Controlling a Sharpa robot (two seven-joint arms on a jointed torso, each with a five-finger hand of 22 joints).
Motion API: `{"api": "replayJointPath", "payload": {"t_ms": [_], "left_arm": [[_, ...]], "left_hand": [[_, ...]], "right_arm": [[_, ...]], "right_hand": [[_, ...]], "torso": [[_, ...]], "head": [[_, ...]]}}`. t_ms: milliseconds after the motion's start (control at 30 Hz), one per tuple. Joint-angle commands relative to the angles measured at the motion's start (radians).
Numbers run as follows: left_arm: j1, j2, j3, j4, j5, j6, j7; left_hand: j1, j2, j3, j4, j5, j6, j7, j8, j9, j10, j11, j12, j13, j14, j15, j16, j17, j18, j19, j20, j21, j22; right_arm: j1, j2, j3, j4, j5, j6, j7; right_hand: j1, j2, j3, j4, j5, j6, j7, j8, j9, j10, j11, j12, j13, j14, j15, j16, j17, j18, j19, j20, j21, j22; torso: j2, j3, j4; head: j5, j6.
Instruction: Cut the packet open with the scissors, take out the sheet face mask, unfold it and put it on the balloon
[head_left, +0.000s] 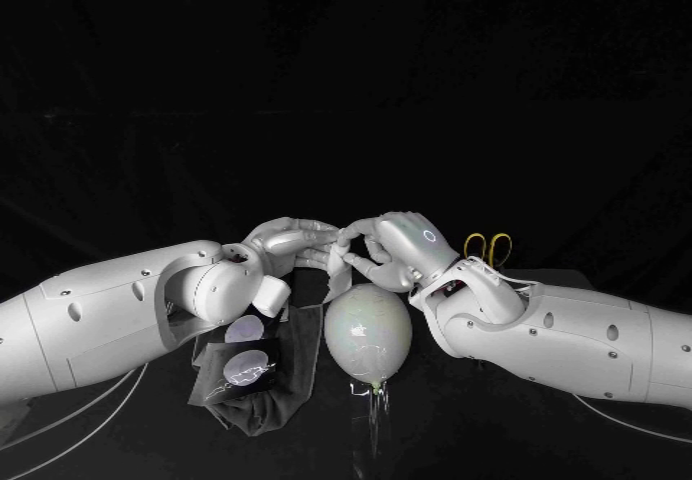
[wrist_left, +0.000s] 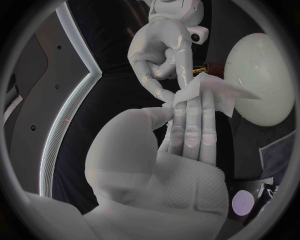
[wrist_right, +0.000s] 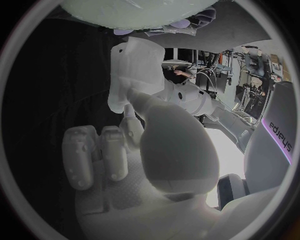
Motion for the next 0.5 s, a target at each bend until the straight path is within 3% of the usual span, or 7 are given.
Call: {"api": "replayJointPath", "payload": {"t_ms": [33,500], "left_arm": [[0.003,0.004,0.004,0.008,0.003,0.043,0.019],[0.003,0.003,0.004,0.002,-0.009,0.030,0.018]], "left_hand": [[0.001,0.006,0.000,0.003,0.005,0.007,0.001,0.003,0.301,0.006,-0.001,0.004,0.002,0.004,-0.002,0.005,0.002,0.011,0.006,-0.002,-0.006,-0.001],[0.000,0.005,0.000,0.003,0.005,0.006,0.001,0.004,0.301,0.007,-0.001,0.004,0.002,0.004,-0.002,0.006,0.002,0.011,0.006,-0.003,-0.006,-0.001]], "right_arm": [[-0.002,-0.001,-0.002,0.001,-0.012,0.011,-0.004],[-0.002,-0.018,-0.002,0.020,0.011,-0.006,0.023]], "right_hand": [[0.003,0.017,-0.002,-0.008,0.006,0.030,-0.006,0.031,0.027,0.009,-0.010,0.015,0.060,0.102,-0.008,0.006,0.254,-0.014,0.106,-0.010,0.006,0.263],[0.001,0.013,0.004,-0.014,0.007,0.035,-0.017,0.063,0.048,0.032,-0.020,0.045,0.080,0.103,-0.018,0.011,0.260,-0.014,0.106,-0.021,0.006,0.263]], "torso": [[0.000,0.0002,0.0000],[0.000,0.0002,-0.0007]], "head": [[0.000,0.000],[0.000,0.000]]}}
